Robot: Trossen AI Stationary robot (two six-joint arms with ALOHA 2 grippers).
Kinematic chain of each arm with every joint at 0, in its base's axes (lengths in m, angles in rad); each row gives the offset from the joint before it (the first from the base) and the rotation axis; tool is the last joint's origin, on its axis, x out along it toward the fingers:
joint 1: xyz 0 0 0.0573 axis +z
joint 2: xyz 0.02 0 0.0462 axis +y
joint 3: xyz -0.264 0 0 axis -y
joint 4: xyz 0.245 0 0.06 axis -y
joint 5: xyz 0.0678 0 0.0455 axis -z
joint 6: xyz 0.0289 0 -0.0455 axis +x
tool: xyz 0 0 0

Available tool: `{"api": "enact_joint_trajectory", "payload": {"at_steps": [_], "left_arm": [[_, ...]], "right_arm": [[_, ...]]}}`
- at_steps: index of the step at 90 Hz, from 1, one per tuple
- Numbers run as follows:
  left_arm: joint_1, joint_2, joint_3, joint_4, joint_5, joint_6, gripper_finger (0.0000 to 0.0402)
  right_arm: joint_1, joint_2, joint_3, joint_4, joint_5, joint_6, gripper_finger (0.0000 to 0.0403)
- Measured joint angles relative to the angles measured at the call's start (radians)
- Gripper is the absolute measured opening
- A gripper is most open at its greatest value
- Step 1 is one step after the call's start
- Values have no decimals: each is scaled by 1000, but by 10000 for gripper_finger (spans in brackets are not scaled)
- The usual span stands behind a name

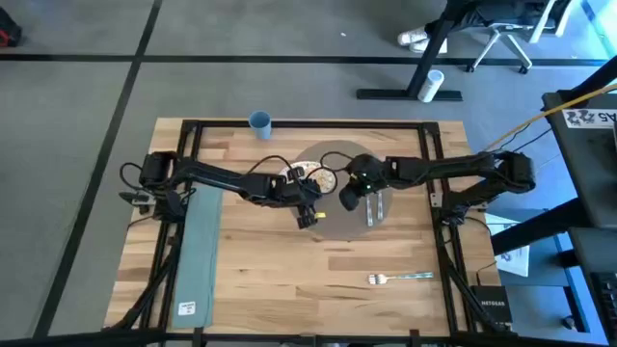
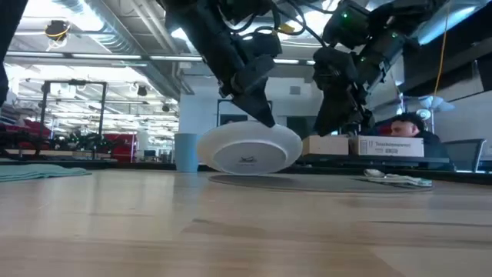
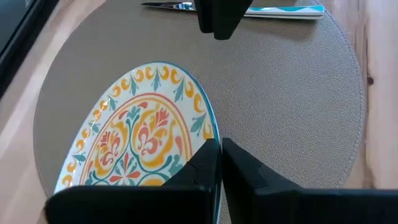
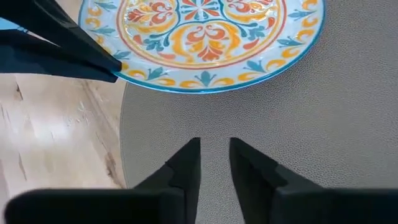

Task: Set table place
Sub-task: Put the blue plate on the brown mat

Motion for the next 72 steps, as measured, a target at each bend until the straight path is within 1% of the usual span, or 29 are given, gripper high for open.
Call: {"api": "enact_joint_trajectory", "payload": {"at_steps": [11,26,36,53,66,72], "left_arm": [[2,0,0,-2,27,-11,22],[0,0,1,-2,27,-24,67],[6,0,1,-2,25,-10,87],[33,-4,1,-47,25,-17,95],[76,-7,1,-128,28,-112,95],[104,-8,1,-175,59,-149,95]], "right_arm": [[0,0,0,0,0,0,79],[0,0,0,0,0,0,79],[0,0,0,0,0,2,79],[0,1,0,0,1,125,79],[0,40,1,0,24,189,79],[0,71,1,4,39,204,83]]}}
